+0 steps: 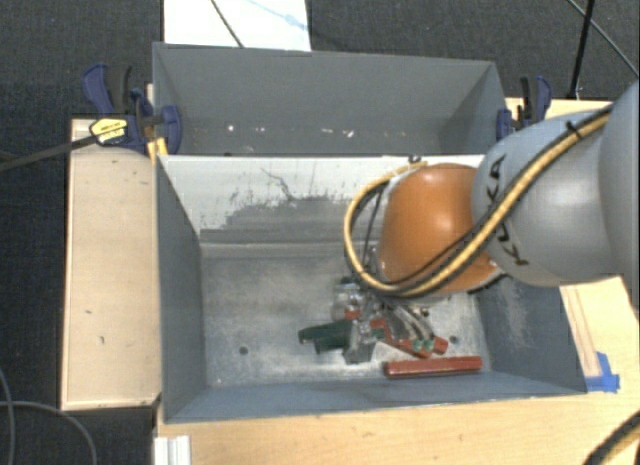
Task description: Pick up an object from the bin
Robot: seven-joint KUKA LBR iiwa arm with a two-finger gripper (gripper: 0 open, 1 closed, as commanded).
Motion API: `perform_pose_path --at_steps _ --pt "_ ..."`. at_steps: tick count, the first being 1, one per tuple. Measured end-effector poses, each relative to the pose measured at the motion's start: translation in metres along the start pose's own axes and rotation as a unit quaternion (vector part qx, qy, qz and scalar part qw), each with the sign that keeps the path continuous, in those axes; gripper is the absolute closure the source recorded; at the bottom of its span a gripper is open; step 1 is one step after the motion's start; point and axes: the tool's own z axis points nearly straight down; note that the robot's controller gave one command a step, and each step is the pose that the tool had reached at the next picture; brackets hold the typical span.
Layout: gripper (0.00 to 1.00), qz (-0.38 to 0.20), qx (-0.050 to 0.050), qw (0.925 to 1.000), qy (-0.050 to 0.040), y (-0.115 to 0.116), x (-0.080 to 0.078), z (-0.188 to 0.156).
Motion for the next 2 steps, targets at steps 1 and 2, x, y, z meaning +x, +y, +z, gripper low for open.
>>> perform_pose_path --at_steps 1,2 --pt "1.0 0.002 0.0 1.0 0.0019 0.0 -0.001 -0.001" --pt "1.0 0.004 0.0 1.0 0.0012 0.0 -0.002 -0.014"
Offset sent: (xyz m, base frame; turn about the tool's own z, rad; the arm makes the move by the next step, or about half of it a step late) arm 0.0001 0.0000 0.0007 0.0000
